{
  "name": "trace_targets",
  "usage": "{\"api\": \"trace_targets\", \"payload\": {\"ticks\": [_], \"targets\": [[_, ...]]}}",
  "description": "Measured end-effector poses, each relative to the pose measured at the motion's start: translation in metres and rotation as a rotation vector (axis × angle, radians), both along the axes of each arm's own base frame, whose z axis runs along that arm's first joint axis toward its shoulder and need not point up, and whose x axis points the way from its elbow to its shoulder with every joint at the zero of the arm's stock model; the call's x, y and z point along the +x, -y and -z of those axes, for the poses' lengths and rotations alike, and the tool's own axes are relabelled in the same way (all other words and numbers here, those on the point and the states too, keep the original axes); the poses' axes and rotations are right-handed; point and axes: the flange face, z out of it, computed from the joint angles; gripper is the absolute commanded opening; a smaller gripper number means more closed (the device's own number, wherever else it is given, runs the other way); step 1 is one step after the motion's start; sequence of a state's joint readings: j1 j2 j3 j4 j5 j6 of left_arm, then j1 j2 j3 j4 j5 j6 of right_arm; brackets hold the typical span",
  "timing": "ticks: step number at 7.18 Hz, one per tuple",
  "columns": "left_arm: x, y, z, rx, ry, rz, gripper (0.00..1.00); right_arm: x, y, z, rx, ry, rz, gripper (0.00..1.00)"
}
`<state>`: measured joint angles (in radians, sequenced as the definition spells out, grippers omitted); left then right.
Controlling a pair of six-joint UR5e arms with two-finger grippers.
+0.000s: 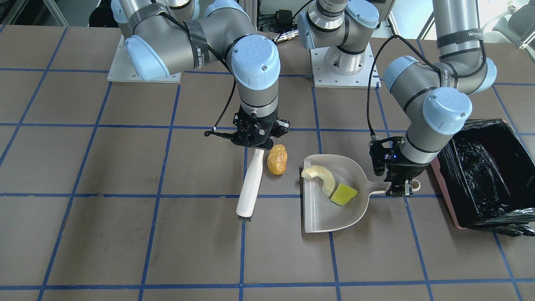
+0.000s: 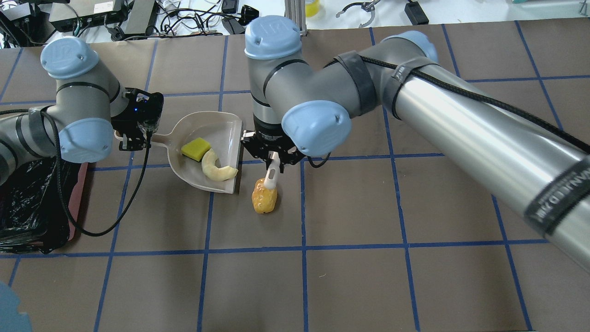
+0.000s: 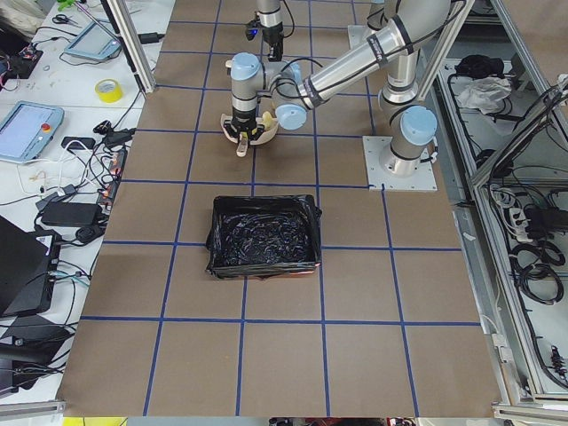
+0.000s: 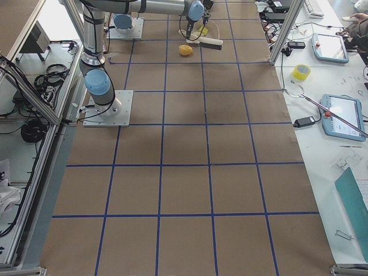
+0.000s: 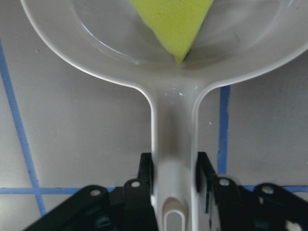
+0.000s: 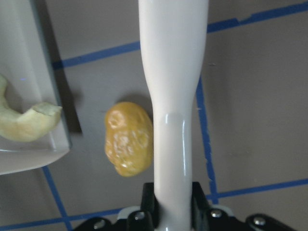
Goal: Sweep and dump trash into bin
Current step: 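Sweep the sponge and curved piece into the dustpan with the brush, then sweep the yellow potato into the dustpan with the brush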
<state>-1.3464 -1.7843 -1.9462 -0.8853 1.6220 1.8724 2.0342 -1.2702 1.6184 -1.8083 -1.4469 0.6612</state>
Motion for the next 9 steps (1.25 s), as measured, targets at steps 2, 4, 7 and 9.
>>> {"api": "trace_targets", "payload": {"ticks": [2, 4, 7, 9], "targets": [[-0.010, -0.051, 0.004, 0.015, -0.004, -0.001, 0.00, -0.024, -0.053, 0.016, 0.037, -0.047, -0.008, 0.11], [-0.017, -0.084, 0.020, 0.007, -0.001, -0.003, 0.00, -0.022, -0.078, 0.034, 0.040, -0.047, -0.003, 0.11], [-0.013, -0.092, 0.024, 0.015, 0.053, 0.015, 0.00, -0.003, -0.091, 0.057, -0.009, -0.011, -0.028, 0.11], [-0.017, -0.093, 0.025, 0.019, 0.061, 0.021, 0.00, 0.022, -0.096, 0.078, -0.027, -0.002, -0.017, 0.11]]}}
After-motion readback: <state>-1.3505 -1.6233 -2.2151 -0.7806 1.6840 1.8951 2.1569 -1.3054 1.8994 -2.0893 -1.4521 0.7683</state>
